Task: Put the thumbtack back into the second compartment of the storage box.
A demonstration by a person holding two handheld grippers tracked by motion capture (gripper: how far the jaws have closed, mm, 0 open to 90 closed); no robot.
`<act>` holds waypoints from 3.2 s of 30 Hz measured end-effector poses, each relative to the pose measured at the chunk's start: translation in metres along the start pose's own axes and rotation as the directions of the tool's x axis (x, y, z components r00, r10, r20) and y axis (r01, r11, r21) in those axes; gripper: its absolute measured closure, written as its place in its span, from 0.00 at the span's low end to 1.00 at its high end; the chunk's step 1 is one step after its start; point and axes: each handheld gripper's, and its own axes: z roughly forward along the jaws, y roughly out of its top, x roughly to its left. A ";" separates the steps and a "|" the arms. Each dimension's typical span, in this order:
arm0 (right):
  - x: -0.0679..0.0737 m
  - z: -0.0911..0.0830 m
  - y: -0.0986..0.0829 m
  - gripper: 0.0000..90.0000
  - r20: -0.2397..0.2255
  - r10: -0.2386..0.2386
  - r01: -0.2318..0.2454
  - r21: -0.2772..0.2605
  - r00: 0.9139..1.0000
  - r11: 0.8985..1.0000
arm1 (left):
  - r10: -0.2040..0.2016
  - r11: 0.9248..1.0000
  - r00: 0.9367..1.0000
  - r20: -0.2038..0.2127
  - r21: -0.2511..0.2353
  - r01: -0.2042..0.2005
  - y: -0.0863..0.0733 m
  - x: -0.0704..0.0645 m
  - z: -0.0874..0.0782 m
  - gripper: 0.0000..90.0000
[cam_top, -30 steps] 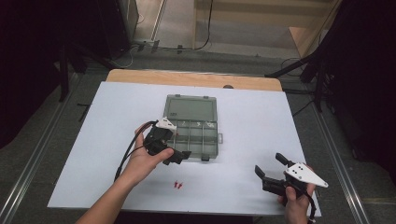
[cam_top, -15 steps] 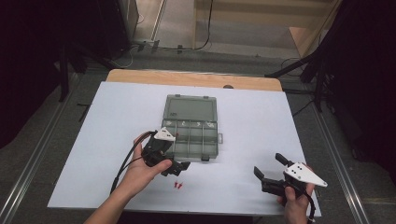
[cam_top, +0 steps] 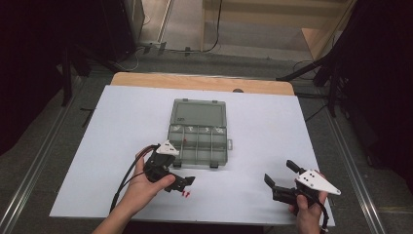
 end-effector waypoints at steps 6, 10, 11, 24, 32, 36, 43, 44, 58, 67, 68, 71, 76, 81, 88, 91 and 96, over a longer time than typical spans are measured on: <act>0.001 0.001 0.000 0.07 0.002 -0.003 0.003 0.003 1.000 1.000 | -0.011 1.000 1.000 0.000 0.006 0.011 -0.007 0.000 0.000 0.00; 0.001 0.001 0.000 0.07 0.004 -0.004 0.004 0.003 1.000 1.000 | -0.023 1.000 1.000 0.005 0.009 0.023 -0.011 0.000 0.001 0.00; 0.001 0.001 0.000 0.07 0.004 -0.004 0.004 0.003 1.000 1.000 | -0.023 1.000 1.000 0.010 0.015 0.023 -0.012 0.000 0.001 0.00; 0.000 0.001 -0.001 0.08 0.007 0.003 -0.003 0.005 1.000 1.000 | -0.034 0.998 0.995 -0.090 0.051 0.039 -0.027 -0.011 0.006 0.19; 0.001 0.001 -0.001 0.08 0.012 0.002 -0.002 0.006 1.000 1.000 | 0.001 0.997 0.991 -0.132 0.079 0.009 -0.033 -0.021 0.008 0.34; 0.000 0.001 -0.001 0.09 0.014 0.001 -0.001 0.005 1.000 1.000 | -0.030 0.997 0.991 -0.130 0.066 0.039 -0.035 -0.018 0.007 0.49; 0.000 0.001 0.000 0.09 0.017 0.001 -0.001 0.006 1.000 1.000 | -0.002 0.994 0.989 -0.149 0.107 0.018 -0.037 -0.023 0.012 0.63; 0.000 0.001 0.000 0.09 0.017 0.001 -0.001 0.006 1.000 1.000 | -0.009 0.994 0.989 -0.145 0.107 0.025 -0.037 -0.024 0.012 0.63; 0.000 0.001 -0.001 0.10 0.020 -0.003 0.003 0.005 1.000 1.000 | -0.016 0.994 0.990 -0.137 0.105 0.031 -0.039 -0.028 0.014 0.74; 0.000 0.001 -0.001 0.10 0.023 -0.004 0.004 0.005 1.000 1.000 | -0.021 0.993 0.991 -0.135 0.112 0.036 -0.041 -0.030 0.018 0.76; 0.000 0.000 -0.001 0.10 0.023 -0.005 0.005 0.006 1.000 1.000 | -0.019 0.993 0.990 -0.138 0.116 0.035 -0.041 -0.030 0.019 0.77; 0.000 0.000 -0.001 0.10 0.024 -0.005 0.005 0.006 1.000 1.000 | -0.018 0.993 0.989 -0.143 0.116 0.034 -0.042 -0.030 0.018 0.79; 0.000 0.000 0.000 0.10 0.025 -0.005 0.004 0.005 1.000 1.000 | -0.002 0.992 0.983 -0.184 0.121 0.025 -0.043 -0.031 0.019 0.82; 0.000 0.000 0.000 0.10 0.027 -0.005 0.004 0.005 1.000 1.000 | -0.010 0.993 0.983 -0.186 0.111 0.031 -0.045 -0.030 0.020 0.84; 0.000 0.001 0.000 0.10 0.027 -0.004 0.003 0.010 1.000 1.000 | -0.004 0.994 0.982 -0.189 0.111 0.025 -0.045 -0.028 0.018 0.84; 0.000 0.001 0.000 0.10 0.026 -0.005 0.005 0.008 1.000 1.000 | -0.017 0.996 0.985 -0.171 0.088 0.033 -0.045 -0.027 0.014 0.83; 0.000 0.001 0.000 0.10 0.027 -0.001 0.001 0.009 1.000 1.000 | -0.029 0.996 0.985 -0.170 0.080 0.043 -0.046 -0.028 0.009 0.79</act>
